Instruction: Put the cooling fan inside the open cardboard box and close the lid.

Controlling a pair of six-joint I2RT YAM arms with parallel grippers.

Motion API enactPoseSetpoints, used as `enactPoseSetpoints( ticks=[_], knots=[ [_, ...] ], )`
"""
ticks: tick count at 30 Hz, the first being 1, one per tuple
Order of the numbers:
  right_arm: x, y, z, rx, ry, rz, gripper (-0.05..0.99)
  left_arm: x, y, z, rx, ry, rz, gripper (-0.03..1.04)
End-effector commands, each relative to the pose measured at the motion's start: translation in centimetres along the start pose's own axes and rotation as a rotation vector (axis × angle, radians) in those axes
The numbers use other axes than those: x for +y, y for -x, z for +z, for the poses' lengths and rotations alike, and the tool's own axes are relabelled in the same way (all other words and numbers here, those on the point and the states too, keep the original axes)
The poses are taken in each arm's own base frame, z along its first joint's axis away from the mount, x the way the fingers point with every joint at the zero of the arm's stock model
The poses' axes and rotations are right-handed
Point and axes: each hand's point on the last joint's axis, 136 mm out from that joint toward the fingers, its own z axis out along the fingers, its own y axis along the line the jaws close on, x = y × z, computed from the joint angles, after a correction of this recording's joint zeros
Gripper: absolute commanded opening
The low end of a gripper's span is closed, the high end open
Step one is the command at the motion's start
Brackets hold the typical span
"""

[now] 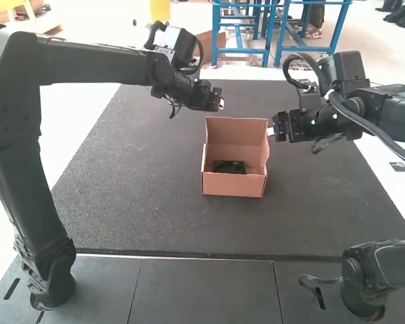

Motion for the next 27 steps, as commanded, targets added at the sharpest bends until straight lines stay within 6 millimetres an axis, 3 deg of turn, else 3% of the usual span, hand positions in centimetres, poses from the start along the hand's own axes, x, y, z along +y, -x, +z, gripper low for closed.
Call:
enactPoseSetpoints(
  ticks=[1,15,27],
  knots=[
    [-0.3,2.1,-1.3,-0.062,-0.005,0.007,0.9,-1.2,-0.2,0.2,0.01,-0.031,0.027,0.96],
    [1.1,2.0,-2.6,-0.014,0.069,0.008,0.9,-2.6,-5.4,0.4,0.181,-0.046,0.082,0.96],
    [2.2,0.3,-3.2,0.051,0.128,0.012,0.9,-3.7,-10.3,0.8,0.281,-0.061,0.118,0.96]
  ],
)
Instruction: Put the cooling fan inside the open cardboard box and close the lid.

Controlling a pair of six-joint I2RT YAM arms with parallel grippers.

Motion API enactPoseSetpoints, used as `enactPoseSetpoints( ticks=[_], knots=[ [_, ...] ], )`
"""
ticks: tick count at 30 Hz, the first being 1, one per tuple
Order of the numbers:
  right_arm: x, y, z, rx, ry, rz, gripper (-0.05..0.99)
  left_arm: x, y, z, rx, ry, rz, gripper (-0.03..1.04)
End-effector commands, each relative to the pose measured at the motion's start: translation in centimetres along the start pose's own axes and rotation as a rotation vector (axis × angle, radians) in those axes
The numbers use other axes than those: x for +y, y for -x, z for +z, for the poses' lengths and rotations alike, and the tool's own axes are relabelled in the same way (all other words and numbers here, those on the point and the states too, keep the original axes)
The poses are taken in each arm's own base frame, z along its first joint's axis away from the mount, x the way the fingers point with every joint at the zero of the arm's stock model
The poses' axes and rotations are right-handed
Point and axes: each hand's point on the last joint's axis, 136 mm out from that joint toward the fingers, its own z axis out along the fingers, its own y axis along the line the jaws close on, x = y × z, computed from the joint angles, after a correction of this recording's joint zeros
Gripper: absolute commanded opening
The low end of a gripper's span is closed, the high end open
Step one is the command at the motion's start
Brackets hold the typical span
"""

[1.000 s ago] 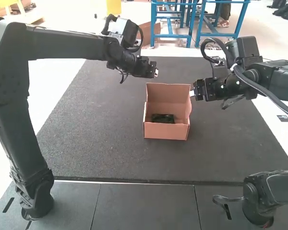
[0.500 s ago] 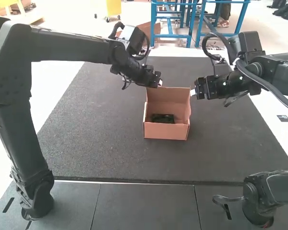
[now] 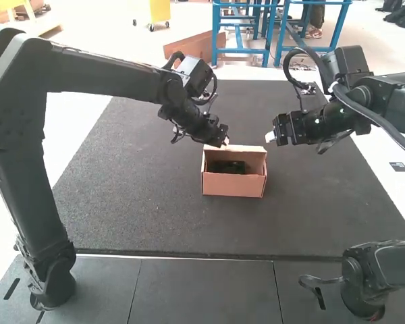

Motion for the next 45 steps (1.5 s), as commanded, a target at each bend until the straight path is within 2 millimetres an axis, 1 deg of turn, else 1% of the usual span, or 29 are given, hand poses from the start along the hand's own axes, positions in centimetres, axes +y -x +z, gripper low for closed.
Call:
enactPoseSetpoints(
  ticks=[1,10,13,20,24,26,28,29,31,34,36,37,39,45],
  knots=[
    [0.7,1.6,-1.8,-0.06,0.032,-0.003,0.9,-0.7,-0.9,0.4,0.011,-0.02,0.021,0.96],
    [1.7,-0.2,-2.5,-0.004,0.059,-0.012,0.9,-1.2,-2.9,1.8,0.026,-0.025,0.034,0.96],
    [2.0,-0.3,-2.7,-0.003,0.066,-0.019,0.9,-1.5,-3.6,2.2,0.03,-0.031,0.035,0.96],
    [2.2,-0.7,-2.8,0.01,0.07,-0.019,0.9,-1.0,-6.1,3.4,0.065,-0.017,0.043,0.96],
    [2.2,-0.7,-2.8,0.01,0.07,-0.014,0.9,-0.5,-6.9,3.4,0.076,0.004,0.042,0.96],
    [2.1,-0.8,-2.7,0.013,0.069,-0.009,0.9,-0.2,-6.8,3.2,0.069,0.017,0.043,0.96],
    [2.0,-0.6,-2.8,0.01,0.066,-0.002,0.9,-0.3,-6.0,2.6,0.046,0.015,0.044,0.96],
    [2.0,-0.6,-2.8,0.008,0.065,-0.001,0.91,-0.4,-5.1,2.0,0.025,0.014,0.047,0.96],
    [1.9,-0.3,-2.9,0.0,0.064,0.007,0.9,-0.6,-2.8,0.4,-0.037,0.014,0.057,0.96],
    [1.9,0.3,-3.2,-0.018,0.063,0.019,0.9,-0.7,1.4,-2.9,-0.16,0.018,0.072,0.96],
    [1.9,0.9,-3.3,-0.04,0.062,0.024,0.9,-0.3,3.6,-4.9,-0.221,0.026,0.065,0.96],
    [1.8,1.2,-3.4,-0.051,0.056,0.026,0.91,0.1,4.4,-5.7,-0.24,0.032,0.058,0.96],
    [1.6,1.6,-3.6,-0.066,0.042,0.041,0.9,0.9,5.5,-6.9,-0.268,0.044,0.041,0.96],
    [0.3,4.9,-5.2,-0.226,-0.036,0.039,0.9,4.8,6.8,-10.1,-0.334,0.101,-0.028,0.96]
  ],
)
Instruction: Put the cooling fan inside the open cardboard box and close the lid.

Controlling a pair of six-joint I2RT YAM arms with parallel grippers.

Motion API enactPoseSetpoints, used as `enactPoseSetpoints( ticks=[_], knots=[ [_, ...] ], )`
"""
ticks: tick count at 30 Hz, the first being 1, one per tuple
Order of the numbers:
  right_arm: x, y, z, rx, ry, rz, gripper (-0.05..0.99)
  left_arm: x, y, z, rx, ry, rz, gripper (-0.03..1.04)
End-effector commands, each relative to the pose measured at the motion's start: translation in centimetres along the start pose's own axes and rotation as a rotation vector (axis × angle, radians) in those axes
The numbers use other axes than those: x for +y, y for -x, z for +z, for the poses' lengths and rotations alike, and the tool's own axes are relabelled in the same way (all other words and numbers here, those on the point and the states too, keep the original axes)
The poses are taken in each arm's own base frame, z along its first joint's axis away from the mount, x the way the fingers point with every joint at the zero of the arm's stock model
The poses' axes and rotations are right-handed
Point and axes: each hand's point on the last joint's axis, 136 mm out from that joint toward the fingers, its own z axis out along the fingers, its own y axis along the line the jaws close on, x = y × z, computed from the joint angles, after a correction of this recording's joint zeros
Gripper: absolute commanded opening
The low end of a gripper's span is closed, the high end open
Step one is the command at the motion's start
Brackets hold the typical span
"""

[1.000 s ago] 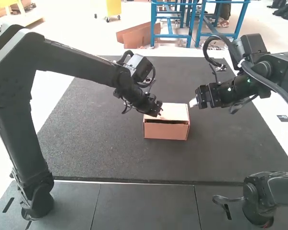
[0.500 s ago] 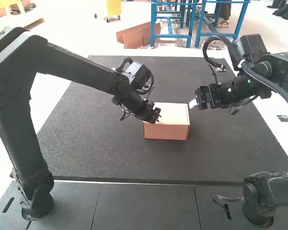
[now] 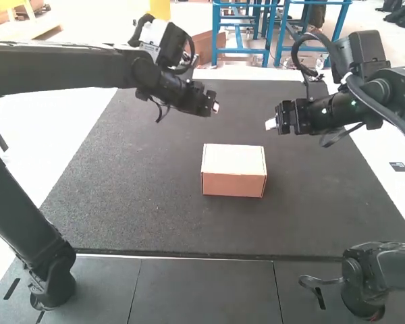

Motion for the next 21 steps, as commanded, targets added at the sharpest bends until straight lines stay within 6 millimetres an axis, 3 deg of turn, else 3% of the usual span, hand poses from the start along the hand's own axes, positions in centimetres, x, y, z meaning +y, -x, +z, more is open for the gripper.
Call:
enactPoseSetpoints(
  ticks=[1,4,8,13,21],
  knots=[
    [-0.8,2.9,-2.0,-0.125,-0.055,0.005,0.9,2.5,1.6,-1.7,-0.056,0.05,-0.022,0.96],
    [-1.6,4.0,-2.6,-0.195,-0.096,0.003,0.91,4.0,1.8,-2.8,-0.088,0.078,-0.045,0.96],
    [-2.0,4.8,-3.6,-0.273,-0.117,-0.012,0.91,4.4,1.8,-4.2,-0.144,0.082,-0.057,0.96],
    [-2.3,4.4,-4.3,-0.317,-0.132,-0.028,0.91,4.9,0.4,-5.5,-0.184,0.093,-0.069,0.96],
    [-3.0,4.0,-5.4,-0.402,-0.178,-0.024,0.91,7.8,-1.5,-8.5,-0.292,0.189,-0.099,0.96]
  ],
)
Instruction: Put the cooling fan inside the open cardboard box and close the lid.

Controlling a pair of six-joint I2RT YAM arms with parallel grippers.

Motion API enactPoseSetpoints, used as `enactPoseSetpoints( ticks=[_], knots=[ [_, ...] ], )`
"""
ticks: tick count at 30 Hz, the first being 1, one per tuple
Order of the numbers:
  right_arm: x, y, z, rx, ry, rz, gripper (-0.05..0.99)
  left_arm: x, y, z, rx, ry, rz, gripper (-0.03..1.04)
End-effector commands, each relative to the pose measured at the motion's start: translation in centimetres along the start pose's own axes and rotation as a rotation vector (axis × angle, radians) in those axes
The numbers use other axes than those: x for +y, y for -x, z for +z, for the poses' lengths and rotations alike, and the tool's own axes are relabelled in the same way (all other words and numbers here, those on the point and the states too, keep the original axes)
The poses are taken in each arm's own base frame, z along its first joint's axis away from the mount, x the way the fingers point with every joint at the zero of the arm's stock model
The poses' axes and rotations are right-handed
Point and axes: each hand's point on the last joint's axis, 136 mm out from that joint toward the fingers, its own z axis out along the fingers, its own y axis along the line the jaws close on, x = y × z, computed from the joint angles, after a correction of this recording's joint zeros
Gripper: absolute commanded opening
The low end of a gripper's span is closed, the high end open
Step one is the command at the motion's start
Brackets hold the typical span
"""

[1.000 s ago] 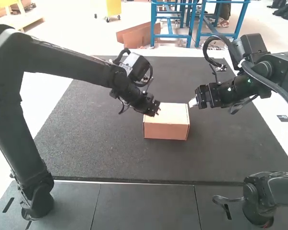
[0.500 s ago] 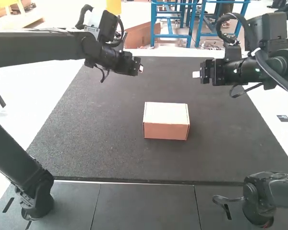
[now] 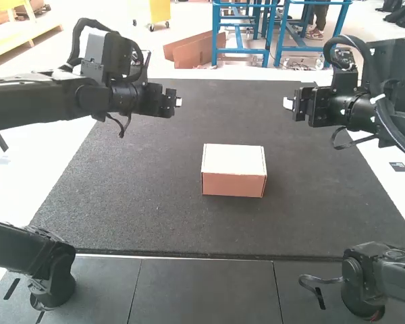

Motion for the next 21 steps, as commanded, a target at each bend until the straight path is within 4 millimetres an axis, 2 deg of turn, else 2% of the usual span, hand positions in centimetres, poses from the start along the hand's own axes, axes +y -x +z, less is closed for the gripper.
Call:
enactPoseSetpoints(
  ticks=[1,7,14,21],
  knots=[
    [-1.1,1.0,-0.9,-0.063,-0.052,-0.001,0.91,2.3,0.9,-1.9,-0.084,0.062,-0.023,0.96],
    [-2.2,0.4,-1.5,-0.112,-0.091,0.008,0.91,4.9,0.9,-4.4,-0.231,0.13,-0.059,0.96],
    [-3.0,-1.2,-1.9,-0.146,-0.126,0.014,0.91,5.5,0.1,-7.4,-0.381,0.14,-0.072,0.95],
    [-3.7,-2.3,-2.7,-0.206,-0.168,0.018,0.91,6.1,-1.7,-9.2,-0.446,0.163,-0.041,0.96]
  ],
)
